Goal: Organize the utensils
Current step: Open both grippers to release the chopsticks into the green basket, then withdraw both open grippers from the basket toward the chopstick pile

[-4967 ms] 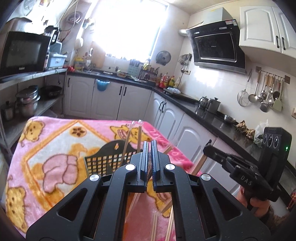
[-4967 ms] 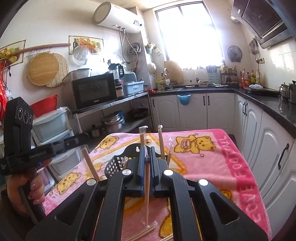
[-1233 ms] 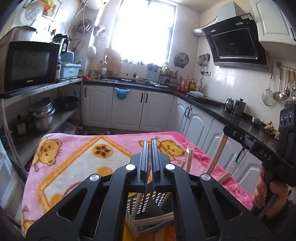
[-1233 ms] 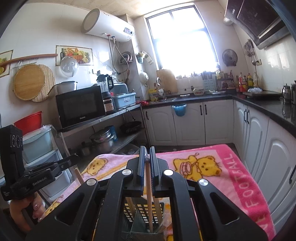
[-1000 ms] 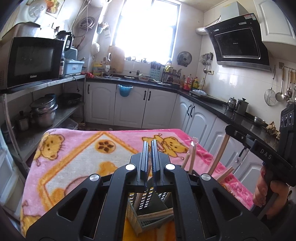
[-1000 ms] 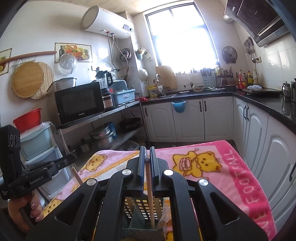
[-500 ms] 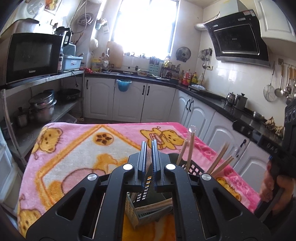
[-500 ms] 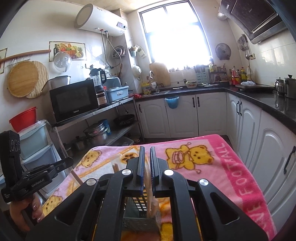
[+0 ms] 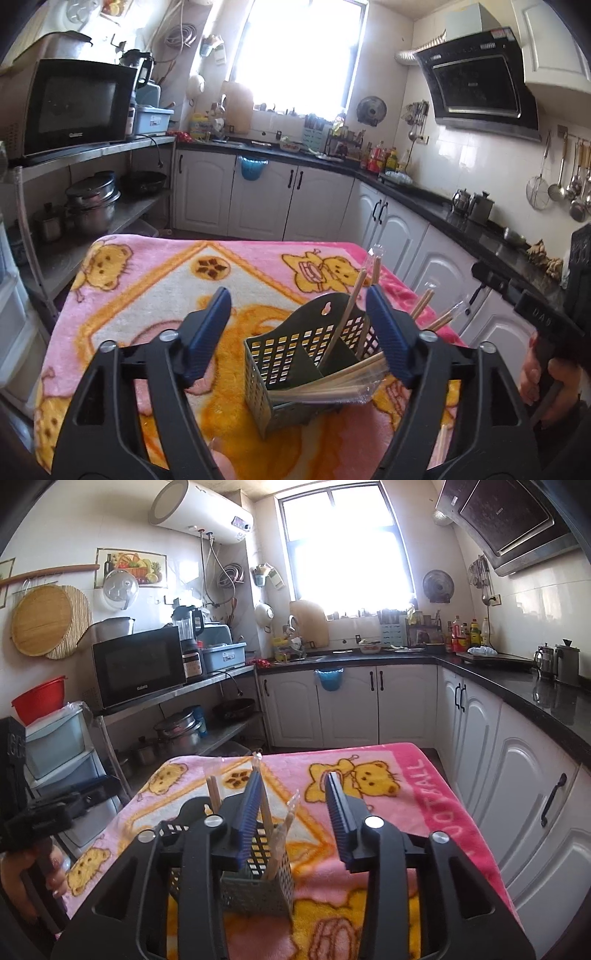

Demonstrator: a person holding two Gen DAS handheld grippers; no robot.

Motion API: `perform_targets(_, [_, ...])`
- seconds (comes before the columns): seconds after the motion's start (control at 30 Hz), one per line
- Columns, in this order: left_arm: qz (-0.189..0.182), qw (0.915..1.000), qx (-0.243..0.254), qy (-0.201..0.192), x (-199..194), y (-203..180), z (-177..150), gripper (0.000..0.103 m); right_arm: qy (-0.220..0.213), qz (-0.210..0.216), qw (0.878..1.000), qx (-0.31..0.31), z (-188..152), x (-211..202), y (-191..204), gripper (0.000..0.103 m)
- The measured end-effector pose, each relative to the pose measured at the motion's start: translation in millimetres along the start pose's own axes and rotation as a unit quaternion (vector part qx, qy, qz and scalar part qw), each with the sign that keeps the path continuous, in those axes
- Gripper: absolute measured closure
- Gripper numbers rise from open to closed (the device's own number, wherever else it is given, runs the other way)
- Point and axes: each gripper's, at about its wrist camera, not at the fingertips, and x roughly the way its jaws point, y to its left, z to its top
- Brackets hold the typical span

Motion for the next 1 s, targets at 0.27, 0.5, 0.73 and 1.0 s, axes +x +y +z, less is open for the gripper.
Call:
perform_targets(0.27, [0.008, 0.9997, -0.007, -0.021, -28, -2, -1, 0.01, -0.004, 0.005, 1.0, -0.012, -9, -22, 4, 0.042])
perform_targets(0.5, [0.012, 0.9995, -0.018, -0.025, -45, -1, -9, 0.01, 0.0, 0.012, 1.0, -0.016, -18, -37, 7, 0.033])
perform_targets(0.73, [0.011, 0.9993, -0.032, -0.016, -51, 1, -23, 0.01, 0.013, 0.02, 0.999, -0.025, -29, -43, 16, 0.031])
perform_targets(1.0, [0.013, 0.999, -0.042, -0.001, -55, 2, -39, 0.01, 0.025, 0.032, 0.999, -0.032, -40, -48, 24, 0.03])
